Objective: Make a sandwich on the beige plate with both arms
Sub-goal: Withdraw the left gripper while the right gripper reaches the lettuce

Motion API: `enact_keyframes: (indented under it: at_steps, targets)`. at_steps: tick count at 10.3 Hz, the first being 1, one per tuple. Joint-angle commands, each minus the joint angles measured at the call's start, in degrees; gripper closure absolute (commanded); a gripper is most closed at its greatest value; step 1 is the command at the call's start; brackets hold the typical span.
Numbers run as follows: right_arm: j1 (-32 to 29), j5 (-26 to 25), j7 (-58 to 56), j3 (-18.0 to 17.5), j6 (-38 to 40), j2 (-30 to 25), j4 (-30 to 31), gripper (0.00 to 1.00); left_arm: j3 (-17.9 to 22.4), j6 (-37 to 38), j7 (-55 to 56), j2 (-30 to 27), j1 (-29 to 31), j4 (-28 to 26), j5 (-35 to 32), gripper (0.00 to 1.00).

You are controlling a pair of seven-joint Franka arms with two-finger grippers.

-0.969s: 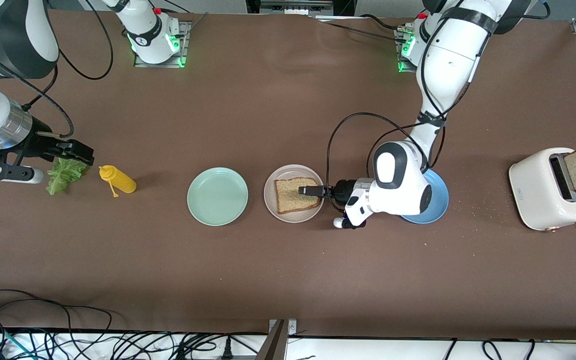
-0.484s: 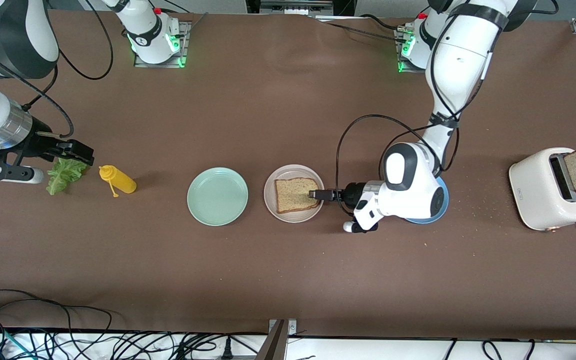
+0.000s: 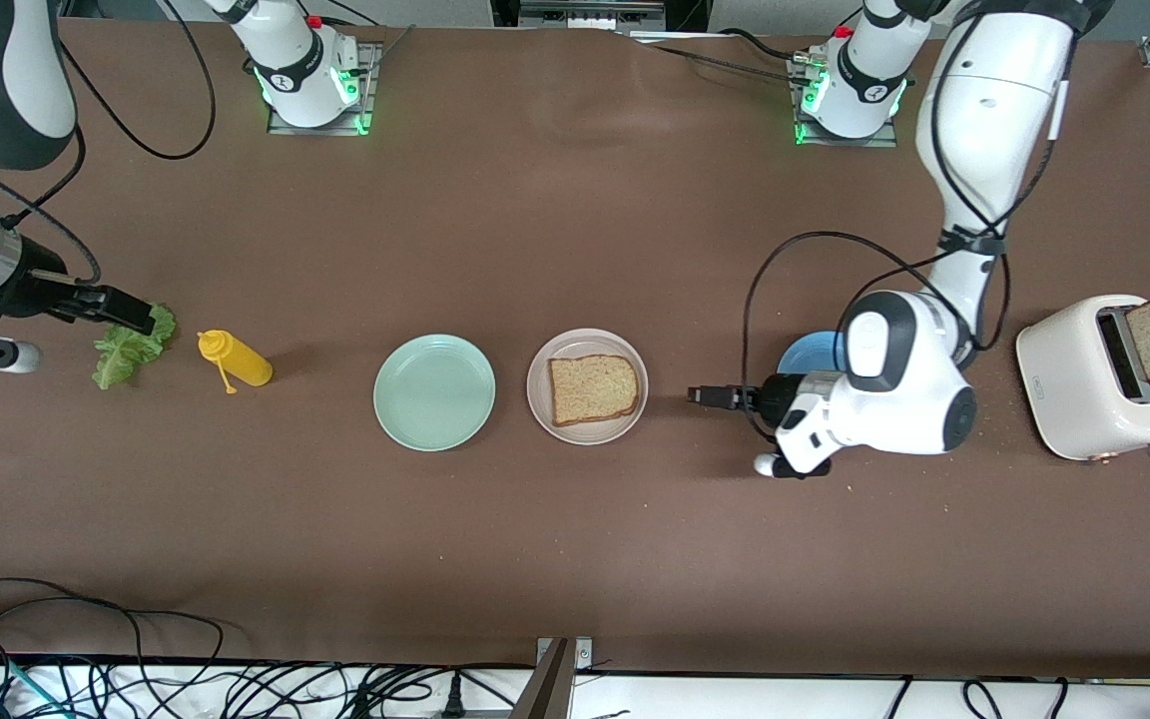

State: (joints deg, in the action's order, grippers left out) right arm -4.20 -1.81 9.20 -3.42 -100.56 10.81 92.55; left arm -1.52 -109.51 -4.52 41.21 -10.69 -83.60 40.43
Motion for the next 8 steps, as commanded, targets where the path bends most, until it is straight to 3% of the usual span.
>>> enact_keyframes:
  at_steps: [1,5,8]
  targets:
    - [-2.7,0.1,-0.1,-0.5,0.5,2.7,-0.8,0.00,-0.3,2.9,1.3,-2.3,2.2,-0.6,-8.3,0.00]
    - [-7.5,-1.0,-1.3,-0.5,-0.6,5.8,-1.1,0.00,-0.2,10.6,5.3,-6.7,6.0,-0.6,-22.2,0.00]
    - [-10.5,-3.8,-3.2,-0.5,-0.6,9.5,-0.9,0.00,-0.3,16.3,12.8,-10.9,6.6,-0.6,-36.9,0.00]
